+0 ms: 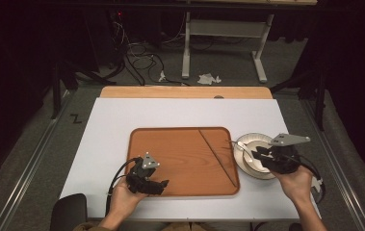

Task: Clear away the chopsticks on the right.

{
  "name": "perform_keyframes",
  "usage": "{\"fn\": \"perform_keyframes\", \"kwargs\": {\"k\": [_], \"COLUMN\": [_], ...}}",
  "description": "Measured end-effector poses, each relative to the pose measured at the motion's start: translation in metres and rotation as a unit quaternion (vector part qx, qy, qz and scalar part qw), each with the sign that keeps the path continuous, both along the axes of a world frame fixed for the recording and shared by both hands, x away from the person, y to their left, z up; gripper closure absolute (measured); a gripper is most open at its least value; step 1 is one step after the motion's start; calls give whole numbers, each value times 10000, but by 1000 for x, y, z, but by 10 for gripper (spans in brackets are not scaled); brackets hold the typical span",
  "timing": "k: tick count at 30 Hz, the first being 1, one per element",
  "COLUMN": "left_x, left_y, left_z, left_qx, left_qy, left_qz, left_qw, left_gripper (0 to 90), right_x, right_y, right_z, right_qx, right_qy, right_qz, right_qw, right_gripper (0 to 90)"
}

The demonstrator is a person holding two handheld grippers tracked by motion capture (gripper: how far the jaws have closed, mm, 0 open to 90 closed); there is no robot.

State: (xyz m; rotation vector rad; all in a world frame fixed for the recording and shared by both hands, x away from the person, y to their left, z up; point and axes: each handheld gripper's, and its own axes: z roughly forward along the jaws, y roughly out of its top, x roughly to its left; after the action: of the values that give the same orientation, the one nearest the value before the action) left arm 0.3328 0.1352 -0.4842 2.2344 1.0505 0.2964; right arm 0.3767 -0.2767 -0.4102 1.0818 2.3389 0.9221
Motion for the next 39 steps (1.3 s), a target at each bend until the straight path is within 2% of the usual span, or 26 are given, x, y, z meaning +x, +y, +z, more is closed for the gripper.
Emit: {"fn": "perform_keyframes", "kwargs": {"k": [7, 12, 13, 16, 17, 21, 22, 23, 24, 29, 39], "left_x": [0, 0, 0, 0, 0, 1, 1, 1, 1, 1, 1], "left_y": [1, 0, 0, 0, 0, -1, -1, -1, -1, -1, -1], "left_z": [0, 0, 0, 0, -1, -1, -1, -1, -1, -1, -1], "left_qx": [7, 11, 12, 17, 15, 18, 33, 35, 41, 42, 27], "left_qy": [-5, 10, 11, 16, 16, 22, 19, 30, 30, 40, 38], "left_qz": [2, 4, 6, -1, 3, 5, 8, -4, -6, -3, 4], "left_qw": [10000, 10000, 10000, 10000, 10000, 10000, 10000, 10000, 10000, 10000, 10000], "left_gripper": [268, 268, 268, 268, 268, 268, 268, 268, 268, 268, 268], "right_x": [18, 27, 30, 33, 35, 39, 41, 41, 44, 48, 60], "right_y": [-36, -56, -65, -73, -79, -84, -87, -87, -89, -87, -77], "right_z": [-3, -8, -10, -12, -17, -25, -31, -31, -35, -41, -44], "right_qx": [-41, -115, -104, -104, -163, -304, -365, -365, -396, -527, -839], "right_qy": [100, 219, 225, 283, 379, 505, 582, 582, 682, 684, 805], "right_qz": [-548, -748, -828, -952, -1019, -1062, -1112, -1112, -1122, -1041, -704], "right_qw": [9984, 9969, 9963, 9950, 9939, 9926, 9914, 9914, 9906, 9908, 9907], "right_gripper": [727, 724, 725, 725, 725, 723, 723, 723, 719, 701, 701]}}
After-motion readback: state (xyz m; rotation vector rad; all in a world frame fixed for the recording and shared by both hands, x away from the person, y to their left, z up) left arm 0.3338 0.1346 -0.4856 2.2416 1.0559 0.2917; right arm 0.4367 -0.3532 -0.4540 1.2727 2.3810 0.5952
